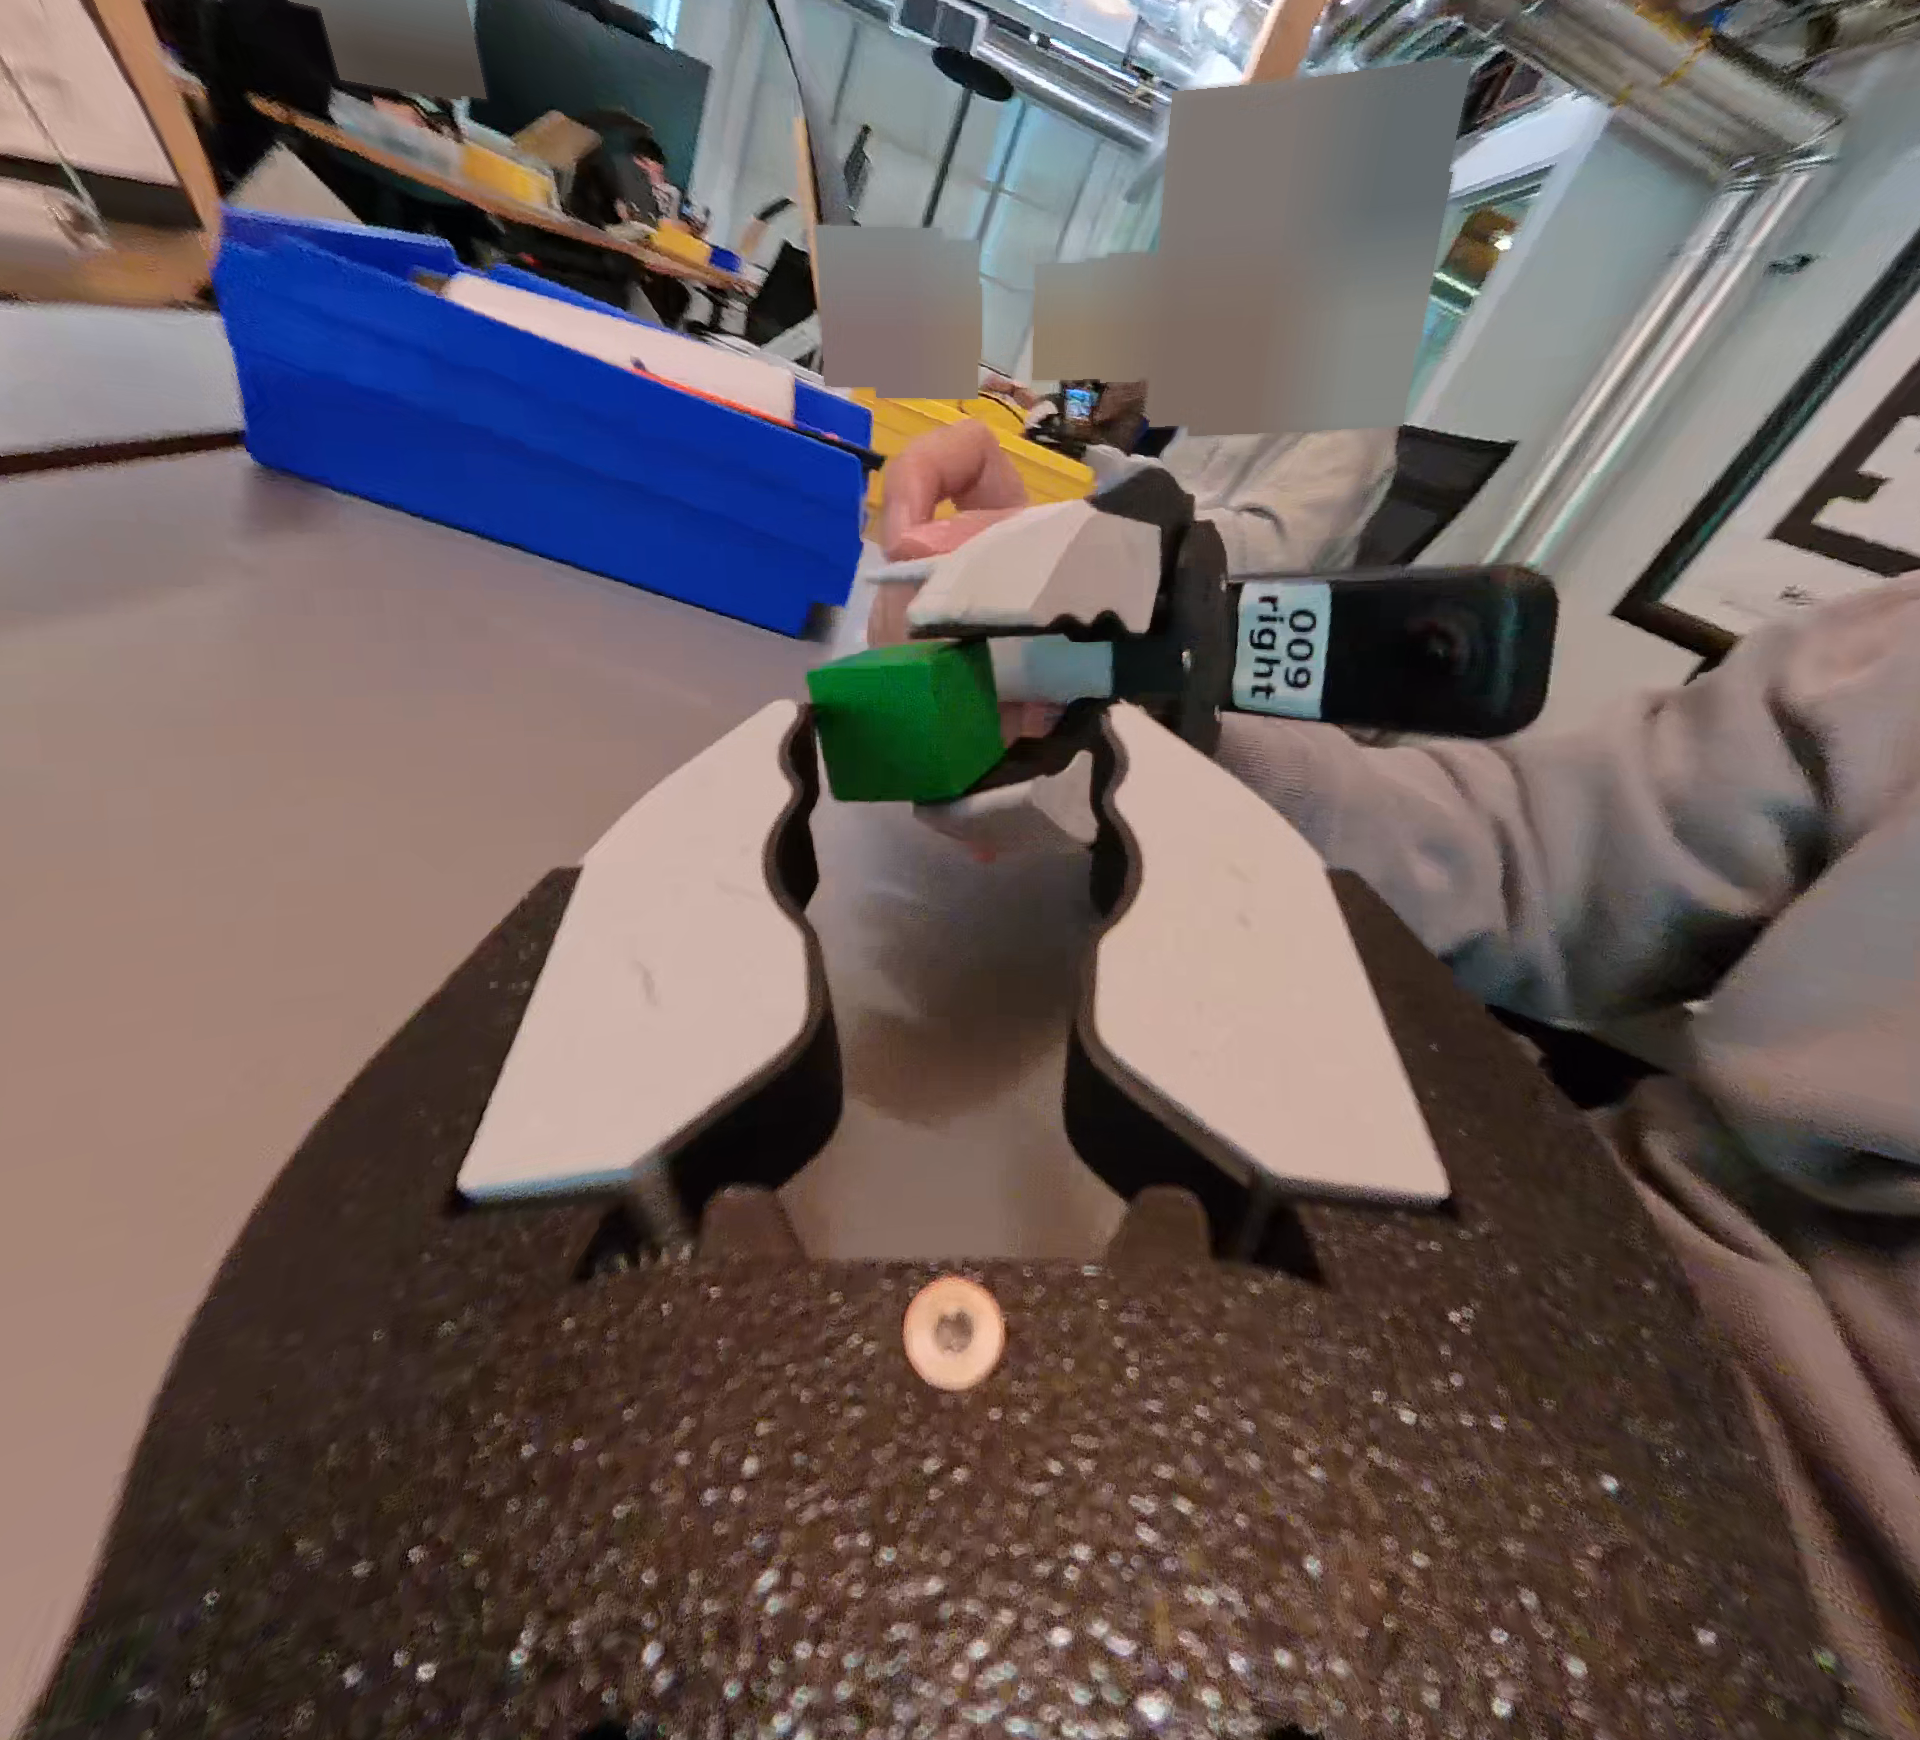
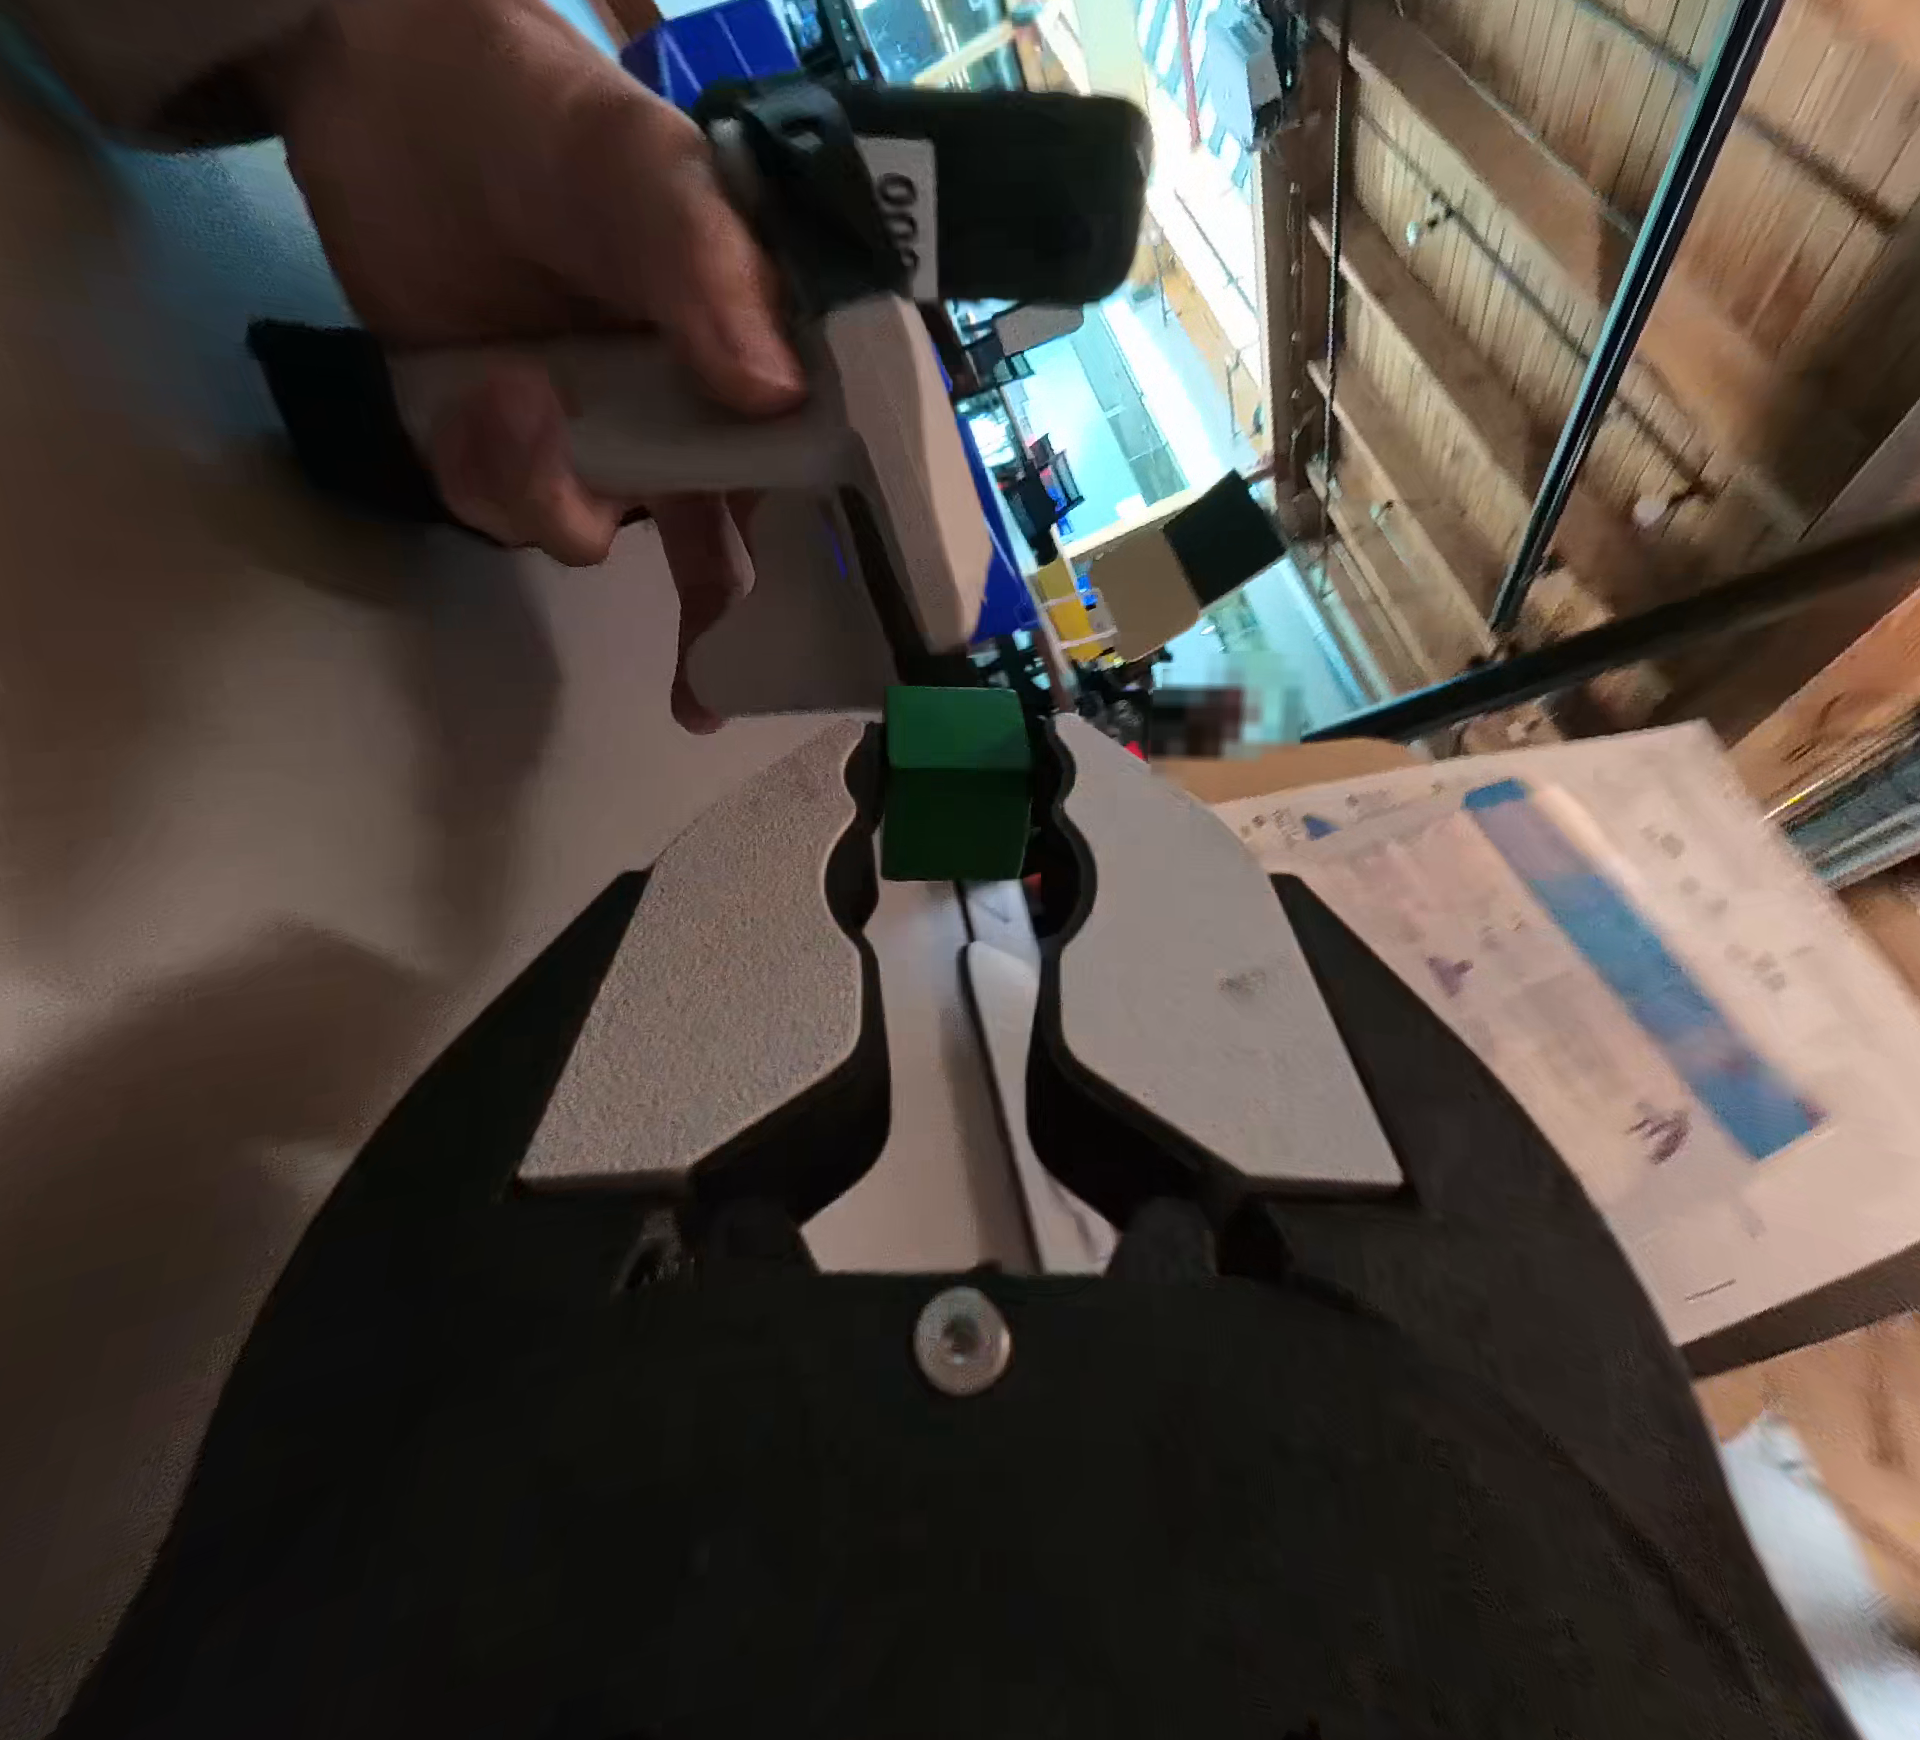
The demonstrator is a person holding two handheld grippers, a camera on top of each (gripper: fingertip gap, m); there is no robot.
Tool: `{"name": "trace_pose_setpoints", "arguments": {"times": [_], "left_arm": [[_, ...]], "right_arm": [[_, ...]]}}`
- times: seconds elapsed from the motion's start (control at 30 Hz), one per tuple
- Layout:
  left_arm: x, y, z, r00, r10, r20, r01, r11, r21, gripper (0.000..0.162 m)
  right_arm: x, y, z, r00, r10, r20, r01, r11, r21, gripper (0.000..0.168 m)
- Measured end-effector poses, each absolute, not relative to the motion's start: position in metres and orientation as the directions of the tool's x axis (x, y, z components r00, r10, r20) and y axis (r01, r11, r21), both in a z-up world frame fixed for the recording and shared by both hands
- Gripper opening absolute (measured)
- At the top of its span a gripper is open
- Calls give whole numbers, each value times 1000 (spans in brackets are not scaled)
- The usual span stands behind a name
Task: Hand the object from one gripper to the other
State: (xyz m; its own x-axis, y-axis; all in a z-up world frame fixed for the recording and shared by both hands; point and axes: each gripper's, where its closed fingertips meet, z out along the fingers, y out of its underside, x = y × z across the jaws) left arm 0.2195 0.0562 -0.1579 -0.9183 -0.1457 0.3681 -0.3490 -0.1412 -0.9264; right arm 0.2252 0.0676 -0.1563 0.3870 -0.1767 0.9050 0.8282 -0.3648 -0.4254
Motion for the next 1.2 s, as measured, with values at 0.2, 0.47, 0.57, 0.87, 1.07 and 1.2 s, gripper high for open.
{"name": "trace_pose_setpoints", "arguments": {"times": [0.2, 0.47, 0.57, 0.87, 1.07, 1.2], "left_arm": [[214, 58, -160, -905, -79, 418, -408, -120, -905, 34], [212, 58, -160, -917, -65, 393, -386, -106, -917, 29], [216, 62, -154, -951, -137, 277, -259, -135, -956, 29], [222, 66, -146, -884, -382, -269, 295, -9, -956, 28], [220, 58, -155, -834, -386, -395, 384, 108, -917, 29], [222, 57, -156, -812, -400, -425, 396, 158, -905, 28]], "right_arm": [[209, 73, -152, 232, -116, 966, 897, -357, -259, 27], [211, 73, -153, 430, -174, 886, 829, -313, -464, 27], [216, 72, -151, 747, -218, 629, 601, -183, -778, 55], [222, 67, -139, 710, 207, -673, -702, 137, -699, 74], [214, 73, -152, 688, 217, -692, -716, 52, -696, 34], [216, 71, -153, 754, 189, -630, -646, 32, -763, 32]]}}
